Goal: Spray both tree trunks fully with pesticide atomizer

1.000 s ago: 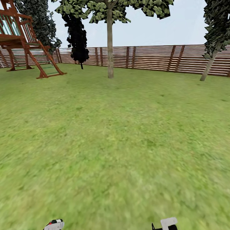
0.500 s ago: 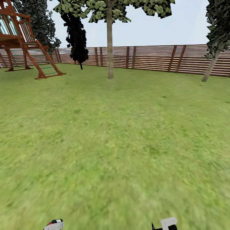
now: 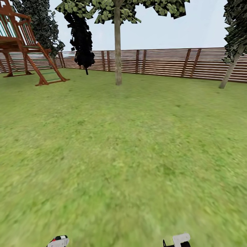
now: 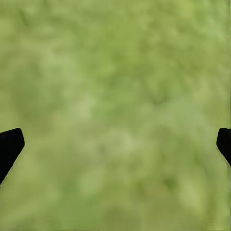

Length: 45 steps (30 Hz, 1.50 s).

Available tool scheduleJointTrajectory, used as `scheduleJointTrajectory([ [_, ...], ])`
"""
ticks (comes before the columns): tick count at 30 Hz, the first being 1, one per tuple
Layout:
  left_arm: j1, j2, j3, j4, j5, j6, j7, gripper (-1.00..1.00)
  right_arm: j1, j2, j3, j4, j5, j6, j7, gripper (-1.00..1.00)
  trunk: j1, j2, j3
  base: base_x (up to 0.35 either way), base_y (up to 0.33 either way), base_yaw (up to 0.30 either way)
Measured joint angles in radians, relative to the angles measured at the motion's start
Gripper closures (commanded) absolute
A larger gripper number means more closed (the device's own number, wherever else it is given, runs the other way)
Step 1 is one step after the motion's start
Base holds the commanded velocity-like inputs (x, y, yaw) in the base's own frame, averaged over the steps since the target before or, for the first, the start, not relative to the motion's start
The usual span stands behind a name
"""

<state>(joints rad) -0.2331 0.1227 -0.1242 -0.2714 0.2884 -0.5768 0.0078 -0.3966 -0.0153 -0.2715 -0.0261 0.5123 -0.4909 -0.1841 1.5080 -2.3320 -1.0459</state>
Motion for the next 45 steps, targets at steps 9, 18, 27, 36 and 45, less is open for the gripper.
scheduleJointTrajectory([
  [9, 0.0, 0.0, 0.0, 0.0, 0.0, 0.0, 0.0, 1.0, -0.001, 0.0, 0.0, 0.0, 0.0, 0.0, 0.0, -1.0, 0.0, 0.0, 0.0, 0.338, 0.0, 0.0],
  [18, 0.0, 0.0, 0.0, 0.0, 0.0, 0.0, 0.0, 1.0, -0.001, 0.0, 0.0, 0.0, 0.0, 0.0, 0.0, -1.0, 0.0, 0.0, 0.0, 0.338, 0.0, 0.0],
  [27, 0.0, 0.0, 0.0, 0.0, 0.0, 0.0, 0.0, 1.0, -0.001, 0.0, 0.0, 0.0, 0.0, 0.0, 0.0, -1.0, 0.0, 0.0, 0.0, 0.338, 0.0, 0.0],
  [36, 0.0, 0.0, 0.0, 0.0, 0.0, 0.0, 0.0, 1.0, 0.0, 0.0, 0.0, 0.0, 0.0, 0.0, 0.0, -1.0, 0.0, 0.0, 0.0, 0.338, 0.0, 0.0],
  [45, 0.0, 0.0, 0.0, 0.0, 0.0, 0.0, 0.0, 1.0, -0.001, 0.0, 0.0, 0.0, 0.0, 0.0, 0.0, -1.0, 0.0, 0.0, 0.0, 0.338, 0.0, 0.0],
])
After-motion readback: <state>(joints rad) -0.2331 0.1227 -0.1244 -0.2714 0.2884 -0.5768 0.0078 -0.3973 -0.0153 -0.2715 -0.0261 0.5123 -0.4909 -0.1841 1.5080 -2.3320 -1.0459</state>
